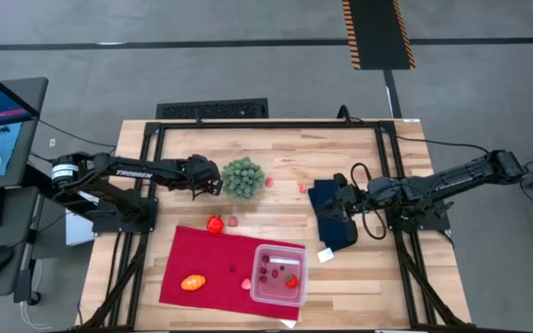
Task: Pick and placing Produce into tupperware
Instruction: Put the strawberry into the transparent bin
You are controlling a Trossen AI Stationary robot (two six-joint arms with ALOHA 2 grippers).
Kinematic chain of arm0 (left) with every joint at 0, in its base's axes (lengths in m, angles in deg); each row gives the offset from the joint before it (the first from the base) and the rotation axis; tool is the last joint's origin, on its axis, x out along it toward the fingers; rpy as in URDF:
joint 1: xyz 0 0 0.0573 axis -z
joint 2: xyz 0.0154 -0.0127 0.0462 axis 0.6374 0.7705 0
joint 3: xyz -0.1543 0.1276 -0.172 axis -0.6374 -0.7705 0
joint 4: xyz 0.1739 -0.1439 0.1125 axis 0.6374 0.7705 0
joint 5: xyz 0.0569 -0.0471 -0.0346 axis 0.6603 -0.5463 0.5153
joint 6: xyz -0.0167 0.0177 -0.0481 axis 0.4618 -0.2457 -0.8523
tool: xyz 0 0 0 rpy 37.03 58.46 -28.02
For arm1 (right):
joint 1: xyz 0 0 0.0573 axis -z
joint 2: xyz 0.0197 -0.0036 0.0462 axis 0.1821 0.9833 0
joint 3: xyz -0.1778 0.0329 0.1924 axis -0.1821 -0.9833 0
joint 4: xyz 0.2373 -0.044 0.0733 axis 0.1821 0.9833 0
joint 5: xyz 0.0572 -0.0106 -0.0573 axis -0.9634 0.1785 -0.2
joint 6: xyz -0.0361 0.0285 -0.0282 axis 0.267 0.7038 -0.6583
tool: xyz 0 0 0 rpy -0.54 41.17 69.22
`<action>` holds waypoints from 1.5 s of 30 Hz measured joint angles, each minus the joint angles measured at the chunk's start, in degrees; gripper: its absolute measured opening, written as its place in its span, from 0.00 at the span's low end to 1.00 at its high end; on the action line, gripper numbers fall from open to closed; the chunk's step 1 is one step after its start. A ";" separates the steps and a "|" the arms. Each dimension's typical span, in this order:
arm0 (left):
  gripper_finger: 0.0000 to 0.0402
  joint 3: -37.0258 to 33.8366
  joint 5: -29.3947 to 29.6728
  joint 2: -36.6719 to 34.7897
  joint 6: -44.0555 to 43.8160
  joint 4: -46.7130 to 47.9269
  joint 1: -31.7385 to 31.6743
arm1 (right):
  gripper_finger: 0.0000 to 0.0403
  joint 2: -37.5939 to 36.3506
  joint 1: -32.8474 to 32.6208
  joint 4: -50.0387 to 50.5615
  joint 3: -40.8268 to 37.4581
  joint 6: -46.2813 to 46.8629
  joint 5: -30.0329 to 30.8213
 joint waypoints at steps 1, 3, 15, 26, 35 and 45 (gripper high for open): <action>0.00 0.33 -0.01 0.00 0.02 0.07 0.00 | 0.19 -0.01 0.01 -0.01 0.00 0.00 0.00; 0.00 1.17 0.06 0.00 0.53 0.27 0.00 | 0.19 -0.01 0.00 -0.01 0.00 0.00 0.00; 0.00 5.80 1.65 -2.39 2.08 4.11 0.04 | 0.19 -0.01 0.00 -0.01 0.00 0.00 0.00; 0.00 6.29 0.46 -13.50 4.52 5.37 1.57 | 0.19 -0.01 0.02 0.01 0.00 0.00 0.00; 0.00 6.29 -1.48 -14.69 6.12 -2.70 10.24 | 0.19 0.01 0.02 0.01 0.00 0.00 0.00; 0.00 6.29 1.55 -13.99 7.44 -13.41 22.65 | 0.19 0.00 0.01 0.01 0.00 0.00 0.00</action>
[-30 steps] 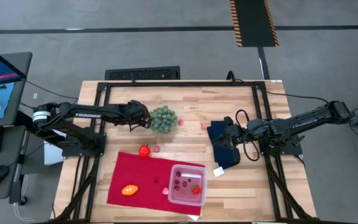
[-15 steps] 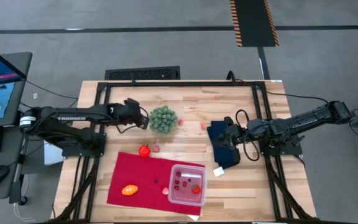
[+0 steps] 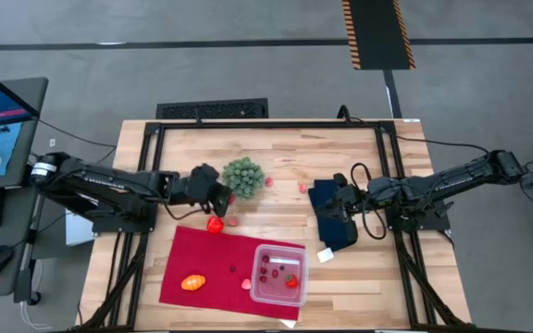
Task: Pick and placing Produce into tupperware
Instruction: Put the strawberry into the transparent bin
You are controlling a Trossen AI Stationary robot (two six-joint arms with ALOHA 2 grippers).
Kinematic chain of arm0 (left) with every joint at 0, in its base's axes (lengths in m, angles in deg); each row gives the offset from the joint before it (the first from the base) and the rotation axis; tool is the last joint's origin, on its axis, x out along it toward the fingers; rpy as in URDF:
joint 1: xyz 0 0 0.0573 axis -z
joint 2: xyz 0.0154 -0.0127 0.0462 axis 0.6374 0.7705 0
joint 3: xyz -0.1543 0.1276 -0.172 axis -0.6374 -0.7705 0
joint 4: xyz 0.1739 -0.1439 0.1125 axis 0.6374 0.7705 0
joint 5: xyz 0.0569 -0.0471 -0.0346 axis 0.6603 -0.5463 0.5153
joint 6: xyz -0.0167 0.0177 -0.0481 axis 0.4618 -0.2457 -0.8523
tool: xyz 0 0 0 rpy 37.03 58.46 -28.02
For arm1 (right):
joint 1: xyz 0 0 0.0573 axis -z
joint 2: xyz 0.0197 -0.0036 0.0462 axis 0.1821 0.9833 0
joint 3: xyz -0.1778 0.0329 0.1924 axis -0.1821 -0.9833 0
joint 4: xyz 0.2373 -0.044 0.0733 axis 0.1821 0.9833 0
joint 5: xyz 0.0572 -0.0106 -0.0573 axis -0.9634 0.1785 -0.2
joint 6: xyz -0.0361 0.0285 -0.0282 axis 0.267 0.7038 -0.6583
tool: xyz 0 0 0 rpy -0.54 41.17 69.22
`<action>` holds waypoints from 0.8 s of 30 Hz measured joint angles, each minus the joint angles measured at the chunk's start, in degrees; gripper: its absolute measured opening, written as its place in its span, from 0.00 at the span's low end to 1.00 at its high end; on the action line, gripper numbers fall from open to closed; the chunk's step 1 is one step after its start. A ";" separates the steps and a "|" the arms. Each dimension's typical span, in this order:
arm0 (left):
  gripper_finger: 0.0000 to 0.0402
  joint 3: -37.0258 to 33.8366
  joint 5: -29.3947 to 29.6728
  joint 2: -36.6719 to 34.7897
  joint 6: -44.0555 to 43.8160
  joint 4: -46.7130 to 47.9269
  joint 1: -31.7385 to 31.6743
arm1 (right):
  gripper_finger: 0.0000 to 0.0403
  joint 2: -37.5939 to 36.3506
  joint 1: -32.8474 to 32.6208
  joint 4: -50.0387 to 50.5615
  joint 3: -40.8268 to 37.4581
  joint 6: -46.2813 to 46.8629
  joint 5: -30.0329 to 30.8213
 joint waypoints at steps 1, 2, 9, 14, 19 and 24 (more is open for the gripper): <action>0.00 0.00 0.03 0.42 -0.02 -0.90 1.28 | 0.19 -0.01 -0.01 0.00 0.00 0.00 0.00; 0.00 0.00 0.09 1.18 -0.03 -2.38 2.57 | 0.19 0.00 -0.01 -0.01 0.00 0.00 0.00; 0.00 -0.02 0.46 7.88 -0.25 -13.67 9.69 | 0.19 0.01 0.01 0.02 -0.02 0.01 0.00; 0.00 0.66 1.49 14.31 1.16 -21.77 13.04 | 0.19 0.01 -0.01 0.02 -0.02 0.00 0.00; 0.00 7.82 2.17 21.72 4.87 -21.42 16.77 | 0.19 0.01 -0.01 0.44 -0.02 0.00 0.00; 0.00 17.62 6.40 29.38 8.62 -14.12 20.16 | 0.19 0.01 -0.01 1.06 -0.05 0.00 0.00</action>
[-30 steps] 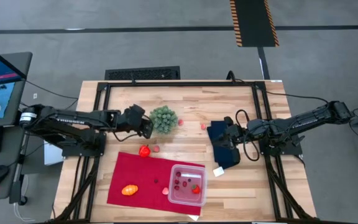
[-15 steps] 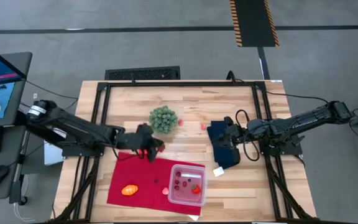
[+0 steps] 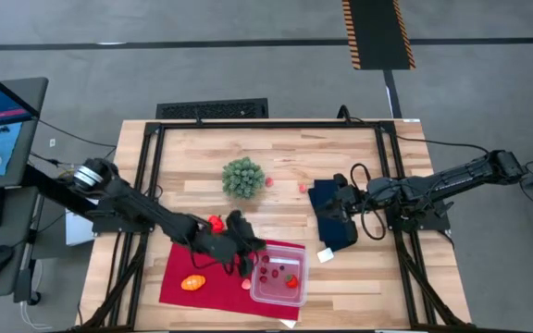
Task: Pick and placing Produce into tupperware
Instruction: Put the strawberry into the transparent bin
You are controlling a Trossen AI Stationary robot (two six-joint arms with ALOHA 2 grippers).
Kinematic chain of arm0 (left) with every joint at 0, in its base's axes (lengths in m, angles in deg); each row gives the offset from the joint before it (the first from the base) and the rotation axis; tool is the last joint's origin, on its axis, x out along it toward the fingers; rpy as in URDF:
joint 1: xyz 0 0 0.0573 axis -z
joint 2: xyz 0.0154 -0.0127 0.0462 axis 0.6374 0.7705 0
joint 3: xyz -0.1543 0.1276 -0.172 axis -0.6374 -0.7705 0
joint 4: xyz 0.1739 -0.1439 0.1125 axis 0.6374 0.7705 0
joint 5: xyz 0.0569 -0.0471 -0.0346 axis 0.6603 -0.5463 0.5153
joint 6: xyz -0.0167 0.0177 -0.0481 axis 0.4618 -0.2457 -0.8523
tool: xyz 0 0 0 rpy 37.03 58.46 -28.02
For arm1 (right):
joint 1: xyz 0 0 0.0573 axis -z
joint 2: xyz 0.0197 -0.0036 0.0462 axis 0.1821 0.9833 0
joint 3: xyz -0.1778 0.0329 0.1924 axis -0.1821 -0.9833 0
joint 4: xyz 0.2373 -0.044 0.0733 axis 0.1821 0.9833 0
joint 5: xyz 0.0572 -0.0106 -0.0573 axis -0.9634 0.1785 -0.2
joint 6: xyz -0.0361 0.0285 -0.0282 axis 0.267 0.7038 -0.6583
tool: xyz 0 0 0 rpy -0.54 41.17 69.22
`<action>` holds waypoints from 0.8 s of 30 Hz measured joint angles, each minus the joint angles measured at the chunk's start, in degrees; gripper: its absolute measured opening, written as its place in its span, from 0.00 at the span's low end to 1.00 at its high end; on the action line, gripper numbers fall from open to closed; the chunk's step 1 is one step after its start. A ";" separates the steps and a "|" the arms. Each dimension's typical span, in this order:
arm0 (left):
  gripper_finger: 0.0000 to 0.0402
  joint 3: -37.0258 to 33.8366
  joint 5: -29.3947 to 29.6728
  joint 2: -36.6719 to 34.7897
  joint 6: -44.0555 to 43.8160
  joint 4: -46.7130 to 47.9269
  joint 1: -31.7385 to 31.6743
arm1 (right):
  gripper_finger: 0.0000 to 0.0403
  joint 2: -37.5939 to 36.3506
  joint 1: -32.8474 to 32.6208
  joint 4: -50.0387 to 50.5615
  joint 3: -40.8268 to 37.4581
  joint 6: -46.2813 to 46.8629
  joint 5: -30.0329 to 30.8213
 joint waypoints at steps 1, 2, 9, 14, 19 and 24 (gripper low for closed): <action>0.00 1.86 1.10 1.35 0.31 1.67 0.47 | 0.19 -0.01 0.00 0.09 0.01 0.00 0.00; 0.00 3.68 1.85 2.97 0.61 2.51 0.77 | 0.19 0.00 0.01 0.30 0.01 0.00 0.00; 0.00 12.07 3.91 11.02 3.30 7.33 1.65 | 0.19 -0.02 0.00 0.73 0.01 0.00 0.00; 0.00 14.44 2.96 13.86 5.19 7.81 1.71 | 0.19 0.00 0.00 1.24 0.01 0.00 0.00; 0.03 14.39 5.67 14.77 5.88 10.03 2.49 | 0.19 -0.01 0.01 2.11 0.03 0.00 0.00; 0.12 14.44 6.61 15.12 6.42 10.49 3.53 | 0.19 -0.02 0.00 2.46 0.03 0.00 0.00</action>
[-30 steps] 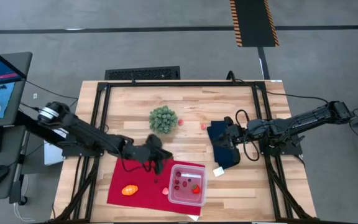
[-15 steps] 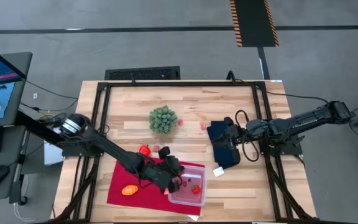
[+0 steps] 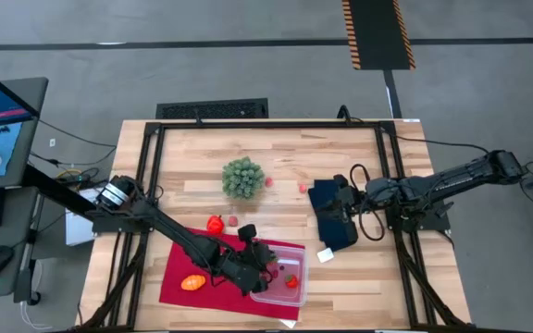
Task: Pick and placing Produce into tupperware
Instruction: Put the strawberry into the transparent bin, then put the apple into the transparent bin
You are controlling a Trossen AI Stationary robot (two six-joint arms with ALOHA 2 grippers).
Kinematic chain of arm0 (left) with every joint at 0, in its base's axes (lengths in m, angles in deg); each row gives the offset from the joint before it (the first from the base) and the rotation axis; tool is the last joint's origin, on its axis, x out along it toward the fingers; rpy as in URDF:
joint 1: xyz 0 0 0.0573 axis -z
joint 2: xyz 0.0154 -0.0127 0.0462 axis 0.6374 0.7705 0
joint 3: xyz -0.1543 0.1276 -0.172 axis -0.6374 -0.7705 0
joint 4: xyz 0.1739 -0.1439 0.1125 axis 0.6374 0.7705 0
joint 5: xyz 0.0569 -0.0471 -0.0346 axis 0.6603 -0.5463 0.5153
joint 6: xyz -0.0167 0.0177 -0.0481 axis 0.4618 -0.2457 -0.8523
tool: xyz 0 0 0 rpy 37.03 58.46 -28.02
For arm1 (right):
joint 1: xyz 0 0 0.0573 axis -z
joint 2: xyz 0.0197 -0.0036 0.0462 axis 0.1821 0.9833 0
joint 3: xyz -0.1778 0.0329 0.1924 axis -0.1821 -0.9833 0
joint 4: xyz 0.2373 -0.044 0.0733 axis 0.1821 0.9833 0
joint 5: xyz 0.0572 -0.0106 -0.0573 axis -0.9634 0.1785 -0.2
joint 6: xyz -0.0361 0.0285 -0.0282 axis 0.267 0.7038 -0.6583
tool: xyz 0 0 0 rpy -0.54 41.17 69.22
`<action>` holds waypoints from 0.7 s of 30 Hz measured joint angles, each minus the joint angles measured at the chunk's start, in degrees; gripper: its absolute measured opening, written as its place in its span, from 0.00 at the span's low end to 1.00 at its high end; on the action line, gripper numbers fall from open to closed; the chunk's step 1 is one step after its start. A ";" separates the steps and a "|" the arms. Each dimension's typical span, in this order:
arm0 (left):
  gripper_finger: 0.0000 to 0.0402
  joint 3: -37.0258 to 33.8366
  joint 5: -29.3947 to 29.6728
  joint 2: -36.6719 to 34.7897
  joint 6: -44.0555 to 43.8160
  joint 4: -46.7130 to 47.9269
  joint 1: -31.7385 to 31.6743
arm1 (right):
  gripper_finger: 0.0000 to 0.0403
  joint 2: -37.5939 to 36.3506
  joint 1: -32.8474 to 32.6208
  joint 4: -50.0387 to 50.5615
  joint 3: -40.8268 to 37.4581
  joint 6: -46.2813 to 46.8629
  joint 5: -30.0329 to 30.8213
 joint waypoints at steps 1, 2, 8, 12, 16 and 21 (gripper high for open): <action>0.14 -0.02 -0.10 0.09 0.35 -0.01 0.25 | 0.19 0.02 0.02 0.12 0.00 0.00 0.00; 0.16 -0.02 -0.09 0.09 1.19 -0.28 0.58 | 0.19 0.02 0.02 0.19 0.00 0.00 0.00; 0.28 0.55 6.07 0.07 -1.33 1.85 2.26 | 0.19 0.02 0.00 0.81 0.00 0.00 0.00; 0.31 4.75 14.74 0.07 -13.25 17.24 3.85 | 0.19 0.02 0.02 0.81 0.00 0.01 0.00; 0.31 8.11 14.66 0.07 -27.20 32.36 4.04 | 0.19 0.02 0.01 0.81 0.00 0.00 0.00; 0.31 12.87 8.26 0.07 -49.34 55.52 3.02 | 0.19 0.02 0.00 0.81 0.00 0.00 0.00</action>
